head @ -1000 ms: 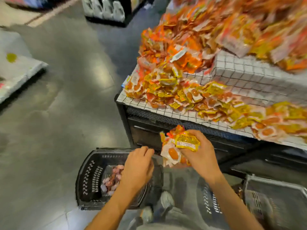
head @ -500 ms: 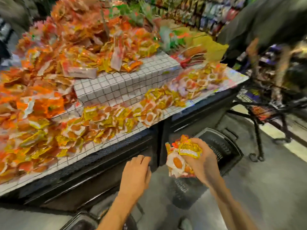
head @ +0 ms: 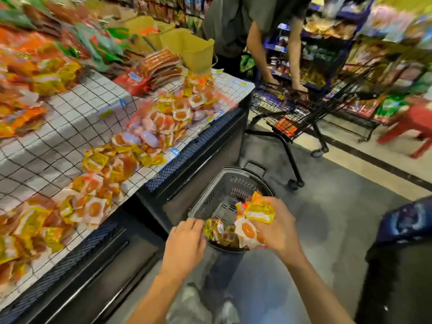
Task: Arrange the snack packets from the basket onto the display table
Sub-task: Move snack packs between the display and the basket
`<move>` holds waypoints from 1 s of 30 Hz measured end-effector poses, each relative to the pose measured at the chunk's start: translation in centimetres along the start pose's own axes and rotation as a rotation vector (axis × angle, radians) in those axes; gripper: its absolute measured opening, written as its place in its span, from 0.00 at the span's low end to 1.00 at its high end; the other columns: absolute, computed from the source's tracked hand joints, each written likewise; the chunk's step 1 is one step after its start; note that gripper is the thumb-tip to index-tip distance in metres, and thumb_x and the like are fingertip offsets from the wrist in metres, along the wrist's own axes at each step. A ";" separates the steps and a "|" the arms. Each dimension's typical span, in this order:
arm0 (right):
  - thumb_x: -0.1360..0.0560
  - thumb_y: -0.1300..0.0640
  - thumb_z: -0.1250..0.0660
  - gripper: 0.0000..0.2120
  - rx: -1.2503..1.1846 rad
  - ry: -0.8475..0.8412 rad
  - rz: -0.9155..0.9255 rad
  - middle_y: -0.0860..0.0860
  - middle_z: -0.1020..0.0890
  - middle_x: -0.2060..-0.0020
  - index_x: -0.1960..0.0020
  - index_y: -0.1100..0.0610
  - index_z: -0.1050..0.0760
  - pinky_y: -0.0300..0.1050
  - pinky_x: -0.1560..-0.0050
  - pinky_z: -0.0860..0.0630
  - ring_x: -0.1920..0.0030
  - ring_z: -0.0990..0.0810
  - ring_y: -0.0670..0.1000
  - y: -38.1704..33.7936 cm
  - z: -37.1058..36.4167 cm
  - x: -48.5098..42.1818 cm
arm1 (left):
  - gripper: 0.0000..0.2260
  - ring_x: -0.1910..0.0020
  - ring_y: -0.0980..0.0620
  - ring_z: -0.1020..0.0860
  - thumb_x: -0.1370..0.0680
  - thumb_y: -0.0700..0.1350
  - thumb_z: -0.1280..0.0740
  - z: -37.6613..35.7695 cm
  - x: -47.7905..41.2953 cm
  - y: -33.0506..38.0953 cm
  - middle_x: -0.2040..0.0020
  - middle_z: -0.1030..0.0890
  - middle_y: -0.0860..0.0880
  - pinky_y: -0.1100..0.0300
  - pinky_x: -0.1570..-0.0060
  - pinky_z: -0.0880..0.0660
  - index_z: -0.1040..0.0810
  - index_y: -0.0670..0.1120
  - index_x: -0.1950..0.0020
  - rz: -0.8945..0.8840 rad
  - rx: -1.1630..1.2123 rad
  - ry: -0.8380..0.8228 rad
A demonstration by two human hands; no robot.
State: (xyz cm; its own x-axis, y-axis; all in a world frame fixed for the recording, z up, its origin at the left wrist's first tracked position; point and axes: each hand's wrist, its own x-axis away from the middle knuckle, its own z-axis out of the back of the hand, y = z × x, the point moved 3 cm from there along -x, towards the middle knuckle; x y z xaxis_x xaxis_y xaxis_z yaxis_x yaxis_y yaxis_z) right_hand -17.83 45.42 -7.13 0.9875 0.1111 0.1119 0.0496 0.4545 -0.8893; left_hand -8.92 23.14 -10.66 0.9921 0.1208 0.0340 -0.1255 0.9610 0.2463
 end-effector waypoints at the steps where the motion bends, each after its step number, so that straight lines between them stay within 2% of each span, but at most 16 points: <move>1: 0.37 0.58 0.19 0.24 0.020 0.008 -0.010 0.42 0.19 0.48 0.45 0.45 0.20 0.38 0.46 0.24 0.47 0.19 0.41 0.9 0.0 -0.9 | 0.12 0.57 0.47 0.22 0.25 0.49 0.43 -0.5 -1.0 0.1 0.54 0.23 0.51 0.51 0.59 0.25 0.23 0.50 0.49 -0.010 0.001 -0.012; 3: 0.39 0.58 0.19 0.23 0.062 0.015 -0.029 0.41 0.18 0.51 0.48 0.42 0.20 0.30 0.51 0.26 0.50 0.19 0.38 1.8 -0.3 -3.0 | 0.12 0.57 0.46 0.23 0.25 0.49 0.43 -1.8 -3.4 -0.1 0.54 0.23 0.51 0.51 0.59 0.25 0.23 0.50 0.49 -0.035 0.000 -0.030; 5: 0.38 0.62 0.20 0.24 0.084 0.040 -0.011 0.42 0.19 0.52 0.52 0.39 0.22 0.28 0.52 0.28 0.51 0.20 0.41 2.6 -1.0 -5.0 | 0.14 0.58 0.46 0.23 0.25 0.49 0.45 -3.1 -5.7 -0.7 0.54 0.23 0.51 0.51 0.60 0.26 0.22 0.49 0.49 -0.048 -0.006 -0.048; 7: 0.37 0.65 0.22 0.26 0.126 0.054 0.019 0.41 0.21 0.52 0.50 0.39 0.24 0.27 0.50 0.30 0.50 0.20 0.45 3.8 -2.1 -7.0 | 0.15 0.57 0.47 0.22 0.25 0.50 0.46 -4.8 -8.1 -1.7 0.53 0.23 0.51 0.52 0.59 0.25 0.22 0.50 0.48 -0.062 -0.014 -0.099; 10: 0.37 0.66 0.21 0.29 0.156 0.068 -0.006 0.37 0.23 0.53 0.45 0.42 0.25 0.23 0.50 0.33 0.50 0.22 0.45 5.8 -3.9 -9.8 | 0.16 0.56 0.48 0.22 0.25 0.50 0.48 -7.2 -11.3 -3.4 0.52 0.22 0.51 0.53 0.58 0.25 0.22 0.50 0.48 -0.057 -0.006 -0.166; 12: 0.38 0.66 0.21 0.28 0.185 0.067 -0.036 0.40 0.23 0.53 0.44 0.45 0.23 0.27 0.51 0.32 0.49 0.22 0.48 7.8 -5.4 -11.7 | 0.15 0.56 0.48 0.22 0.24 0.50 0.48 -9.1 -13.3 -4.6 0.52 0.22 0.51 0.53 0.59 0.26 0.23 0.49 0.48 -0.048 0.001 -0.193; 14: 0.38 0.67 0.22 0.27 0.203 0.053 -0.063 0.47 0.23 0.50 0.42 0.50 0.22 0.32 0.49 0.32 0.48 0.22 0.50 10.0 -6.9 -13.6 | 0.10 0.56 0.47 0.22 0.23 0.47 0.43 -11.3 -15.2 -5.8 0.52 0.22 0.50 0.52 0.59 0.25 0.23 0.48 0.48 -0.031 0.008 -0.203; 17: 0.38 0.66 0.22 0.27 0.212 0.026 -0.095 0.48 0.24 0.49 0.41 0.50 0.22 0.39 0.47 0.30 0.47 0.23 0.50 13.2 -9.3 -15.8 | 0.09 0.55 0.45 0.21 0.23 0.44 0.36 -15.3 -17.4 -7.6 0.50 0.21 0.48 0.51 0.58 0.25 0.23 0.46 0.44 0.042 0.045 -0.253; 19: 0.37 0.67 0.23 0.27 0.213 0.006 -0.124 0.48 0.25 0.49 0.41 0.52 0.22 0.36 0.48 0.31 0.49 0.24 0.50 15.8 -10.9 -17.0 | 0.11 0.53 0.43 0.21 0.23 0.44 0.35 -18.0 -18.4 -9.2 0.49 0.21 0.47 0.50 0.56 0.24 0.23 0.45 0.42 0.102 0.084 -0.271; 21: 0.36 0.67 0.23 0.24 0.205 -0.019 -0.149 0.49 0.24 0.50 0.42 0.56 0.22 0.26 0.50 0.34 0.50 0.25 0.48 19.1 -12.6 -18.4 | 0.11 0.52 0.42 0.21 0.23 0.44 0.36 -20.8 -19.4 -10.8 0.48 0.22 0.46 0.48 0.55 0.23 0.24 0.46 0.40 0.159 0.115 -0.278; 23: 0.35 0.65 0.22 0.23 0.206 -0.042 -0.171 0.50 0.23 0.50 0.42 0.56 0.22 0.22 0.51 0.36 0.50 0.26 0.44 22.8 -14.7 -19.8 | 0.12 0.51 0.41 0.21 0.22 0.44 0.36 -24.1 -20.3 -12.4 0.47 0.23 0.45 0.47 0.53 0.23 0.25 0.47 0.39 0.212 0.107 -0.273; 26: 0.34 0.63 0.22 0.23 0.210 -0.059 -0.185 0.47 0.24 0.48 0.40 0.55 0.22 0.29 0.48 0.33 0.47 0.24 0.46 28.7 -18.1 -21.2 | 0.17 0.46 0.39 0.24 0.23 0.44 0.35 -29.8 -21.9 -14.9 0.43 0.24 0.43 0.46 0.46 0.25 0.27 0.46 0.35 0.271 0.110 -0.264; 30: 0.32 0.60 0.22 0.21 0.273 -0.110 -0.139 0.45 0.26 0.49 0.40 0.56 0.22 0.32 0.48 0.35 0.47 0.25 0.48 35.4 -22.4 -23.5 | 0.25 0.38 0.36 0.28 0.23 0.44 0.36 -37.6 -23.9 -18.2 0.32 0.29 0.39 0.44 0.37 0.30 0.34 0.45 0.26 0.285 0.097 -0.250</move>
State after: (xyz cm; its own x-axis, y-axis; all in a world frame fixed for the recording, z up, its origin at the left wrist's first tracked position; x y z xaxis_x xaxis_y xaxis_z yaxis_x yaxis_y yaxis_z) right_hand -35.93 39.07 -51.17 0.9513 0.1195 0.2842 0.1259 0.6909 -0.7119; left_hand -30.26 12.12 -52.33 0.8877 0.3038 0.3461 -0.4075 0.8683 0.2830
